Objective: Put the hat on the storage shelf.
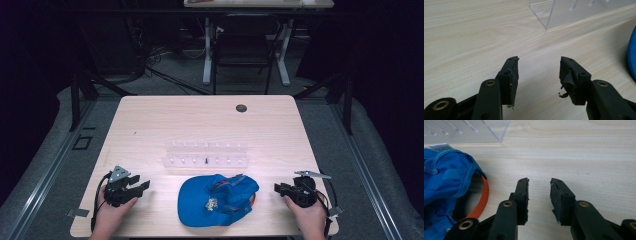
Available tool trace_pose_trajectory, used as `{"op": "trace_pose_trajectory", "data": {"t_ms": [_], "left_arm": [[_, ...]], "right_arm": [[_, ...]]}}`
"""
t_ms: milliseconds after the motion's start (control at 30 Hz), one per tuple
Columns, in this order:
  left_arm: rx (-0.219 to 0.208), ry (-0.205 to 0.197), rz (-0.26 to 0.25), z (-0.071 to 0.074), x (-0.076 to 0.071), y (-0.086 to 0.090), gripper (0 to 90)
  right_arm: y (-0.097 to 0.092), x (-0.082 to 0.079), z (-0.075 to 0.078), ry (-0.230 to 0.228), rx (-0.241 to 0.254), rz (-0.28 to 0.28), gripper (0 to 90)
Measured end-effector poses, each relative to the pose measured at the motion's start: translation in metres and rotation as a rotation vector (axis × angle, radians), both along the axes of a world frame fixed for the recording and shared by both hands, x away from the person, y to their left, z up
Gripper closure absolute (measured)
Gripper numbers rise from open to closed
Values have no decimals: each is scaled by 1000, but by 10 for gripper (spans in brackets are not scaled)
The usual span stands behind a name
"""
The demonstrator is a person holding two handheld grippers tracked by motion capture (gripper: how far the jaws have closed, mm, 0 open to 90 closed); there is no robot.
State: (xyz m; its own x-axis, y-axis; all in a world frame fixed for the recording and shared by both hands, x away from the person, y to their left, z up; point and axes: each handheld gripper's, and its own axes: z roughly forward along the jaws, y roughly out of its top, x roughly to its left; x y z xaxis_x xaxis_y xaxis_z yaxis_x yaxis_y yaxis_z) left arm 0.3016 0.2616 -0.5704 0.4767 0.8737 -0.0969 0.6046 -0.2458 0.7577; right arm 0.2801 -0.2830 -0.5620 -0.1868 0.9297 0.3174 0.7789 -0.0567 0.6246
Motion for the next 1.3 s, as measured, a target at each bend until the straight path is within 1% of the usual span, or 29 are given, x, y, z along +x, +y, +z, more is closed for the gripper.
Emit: {"op": "trace_pose_trajectory", "data": {"t_ms": [100,200,267,300,400,433,500,533,567,600,633,667,700,800,900,1133,1167,1233,1300], "left_arm": [[-2,1,-2,0,0,-1,498],[-10,0,-3,1,-1,-1,489],[-9,-2,-2,1,-1,0,489],[-7,9,-3,1,-1,1,486],[-9,13,-1,0,-1,1,483],[-6,14,-2,0,-1,0,481],[-7,9,-2,0,-1,0,480],[-13,6,-6,1,-2,-1,479],[-13,6,-6,1,-2,-1,476],[-8,7,-12,1,-1,-2,474],[-4,18,-13,1,-1,-2,474],[-4,18,-13,1,-1,-2,474],[-4,16,-11,0,-1,-2,474],[-7,13,-18,0,-1,-3,473],[-3,13,-20,0,-1,-3,473],[-6,10,-17,0,-1,-3,471],[0,13,-16,0,-1,-4,471],[4,15,-18,0,-1,-4,472],[1,15,-20,1,-2,-4,471]], "right_arm": [[1,-1,2,7,0,0,672],[3,-2,5,12,11,8,665],[6,-4,9,12,48,37,648],[7,-4,11,7,52,38,639],[10,-5,14,20,90,49,608],[10,-5,14,24,92,57,601],[11,-6,15,20,101,54,591],[13,-6,17,29,111,61,561],[13,-6,17,29,111,61,561],[15,-7,18,17,124,66,525],[17,-7,18,10,132,67,508],[17,-7,18,10,132,67,508],[18,-6,19,5,136,74,489],[22,-7,19,-17,170,94,444],[25,-7,20,-18,207,110,435],[34,-8,25,-15,237,127,413],[39,-8,28,-18,243,132,411],[44,-9,31,-21,222,154,414],[49,-10,33,-35,207,174,415]]}}
